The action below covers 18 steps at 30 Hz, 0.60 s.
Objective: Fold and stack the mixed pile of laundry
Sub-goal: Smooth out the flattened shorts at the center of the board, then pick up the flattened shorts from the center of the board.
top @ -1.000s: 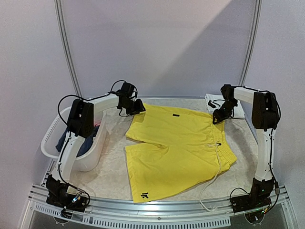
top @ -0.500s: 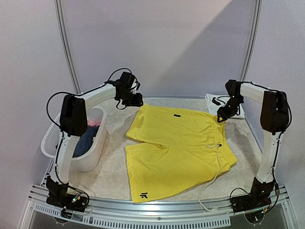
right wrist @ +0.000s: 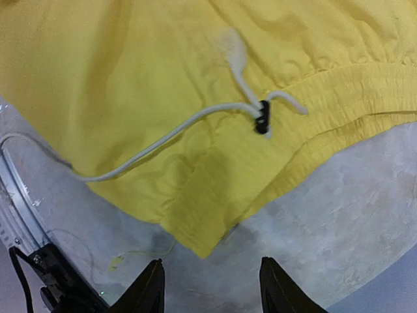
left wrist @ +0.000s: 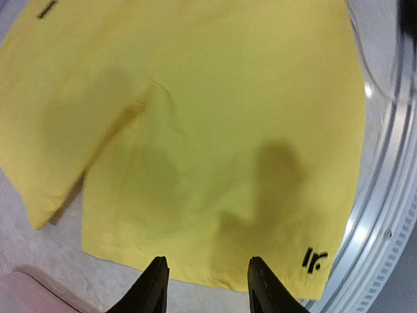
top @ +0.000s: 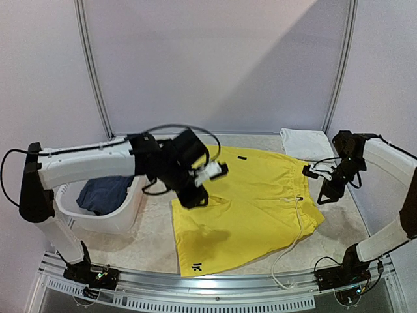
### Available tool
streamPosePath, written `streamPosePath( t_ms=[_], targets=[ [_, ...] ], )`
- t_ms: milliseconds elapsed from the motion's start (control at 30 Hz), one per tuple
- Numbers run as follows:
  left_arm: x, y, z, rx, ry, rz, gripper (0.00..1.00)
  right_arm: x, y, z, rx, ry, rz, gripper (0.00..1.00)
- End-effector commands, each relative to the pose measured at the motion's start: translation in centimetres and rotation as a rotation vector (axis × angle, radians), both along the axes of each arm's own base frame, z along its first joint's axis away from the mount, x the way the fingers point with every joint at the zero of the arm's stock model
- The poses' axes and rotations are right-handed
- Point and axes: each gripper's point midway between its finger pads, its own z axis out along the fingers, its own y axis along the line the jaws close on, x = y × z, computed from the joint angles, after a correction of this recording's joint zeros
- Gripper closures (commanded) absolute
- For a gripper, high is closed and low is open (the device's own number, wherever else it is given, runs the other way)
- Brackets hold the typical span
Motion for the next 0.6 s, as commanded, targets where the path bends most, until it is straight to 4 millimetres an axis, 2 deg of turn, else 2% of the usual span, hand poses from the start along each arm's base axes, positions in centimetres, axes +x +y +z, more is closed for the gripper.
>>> streamPosePath(
  t_ms=[0,100,167,233,400,567],
  targets=[
    [-6.7,3.1,-2.1,0.167,0.016,-0.149,0.59,-6.0,1.8,1.7,0.044,-0.09,0.384,0.53],
    [-10.0,2.9,-1.6,0.115,0.052,-0.213,0.6,-8.7,1.7,-0.1,-0.036,-0.105,0.551,0.56],
    [-12.5,2.5,-1.7,0.095,0.091,-0.272,0.6,-9.2,1.3,-1.5,-0.094,-0.113,0.6,0.57],
    [-14.2,2.6,-2.6,0.115,0.118,-0.31,0.61,-9.2,1.1,-2.5,-0.126,-0.129,0.642,0.58],
    [-16.5,3.3,-6.0,0.216,0.132,-0.337,0.61,-8.2,0.7,-4.2,-0.189,-0.155,0.701,0.6],
    [-17.3,3.4,-7.7,0.229,0.127,-0.312,0.6,-6.9,0.5,-5.6,-0.231,-0.19,0.739,0.57]
  ],
)
